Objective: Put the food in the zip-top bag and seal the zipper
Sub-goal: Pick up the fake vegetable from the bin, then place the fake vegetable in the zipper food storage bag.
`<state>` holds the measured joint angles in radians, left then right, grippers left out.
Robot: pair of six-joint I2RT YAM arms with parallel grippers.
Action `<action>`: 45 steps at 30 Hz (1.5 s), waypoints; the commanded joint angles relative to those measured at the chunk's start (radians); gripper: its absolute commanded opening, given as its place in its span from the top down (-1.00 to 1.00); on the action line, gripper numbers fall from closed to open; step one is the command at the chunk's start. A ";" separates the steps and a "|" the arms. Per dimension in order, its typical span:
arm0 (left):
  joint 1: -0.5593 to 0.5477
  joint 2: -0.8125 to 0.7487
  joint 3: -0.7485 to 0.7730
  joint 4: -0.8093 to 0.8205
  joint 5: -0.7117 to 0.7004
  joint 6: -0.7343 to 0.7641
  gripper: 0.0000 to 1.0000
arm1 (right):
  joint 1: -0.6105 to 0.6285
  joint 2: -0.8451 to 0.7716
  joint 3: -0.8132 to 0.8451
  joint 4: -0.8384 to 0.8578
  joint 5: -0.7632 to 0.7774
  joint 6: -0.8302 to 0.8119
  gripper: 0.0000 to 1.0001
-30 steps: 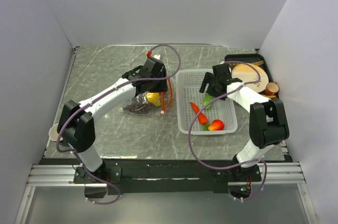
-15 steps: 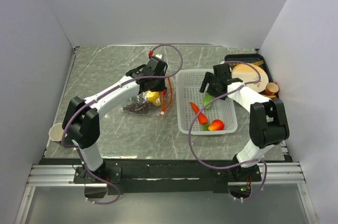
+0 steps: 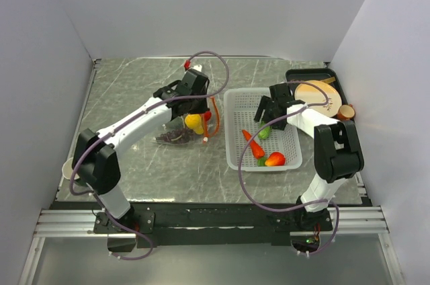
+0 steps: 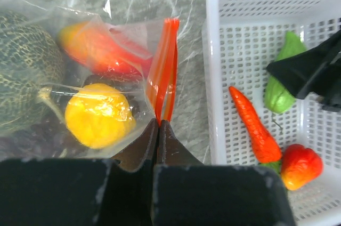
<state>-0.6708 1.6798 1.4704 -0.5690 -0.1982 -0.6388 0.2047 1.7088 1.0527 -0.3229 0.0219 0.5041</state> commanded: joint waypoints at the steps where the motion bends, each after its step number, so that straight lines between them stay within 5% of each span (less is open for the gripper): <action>1: 0.005 -0.078 0.028 -0.002 -0.020 0.016 0.99 | -0.007 0.032 -0.005 0.030 -0.019 0.013 -0.38; 8: 0.025 -0.117 0.016 -0.008 -0.014 0.033 0.98 | -0.007 -0.034 -0.043 0.080 -0.096 0.008 0.36; 16: 0.051 -0.135 0.001 -0.014 0.005 0.044 0.98 | -0.004 -0.196 -0.027 0.071 -0.106 0.002 0.42; 24: 0.073 -0.169 -0.018 0.012 0.048 0.042 0.98 | 0.060 -0.285 -0.005 0.185 -0.305 0.074 0.44; 34: 0.094 -0.183 -0.018 0.038 0.112 0.034 0.98 | 0.309 -0.089 0.154 0.301 -0.336 0.157 0.49; 45: 0.096 -0.209 -0.045 0.087 0.155 0.004 0.98 | 0.389 0.071 0.250 0.341 -0.364 0.188 0.53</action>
<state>-0.5762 1.5280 1.4269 -0.5640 -0.0711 -0.6178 0.5793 1.7828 1.2510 -0.0383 -0.3210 0.6716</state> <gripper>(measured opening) 0.020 0.525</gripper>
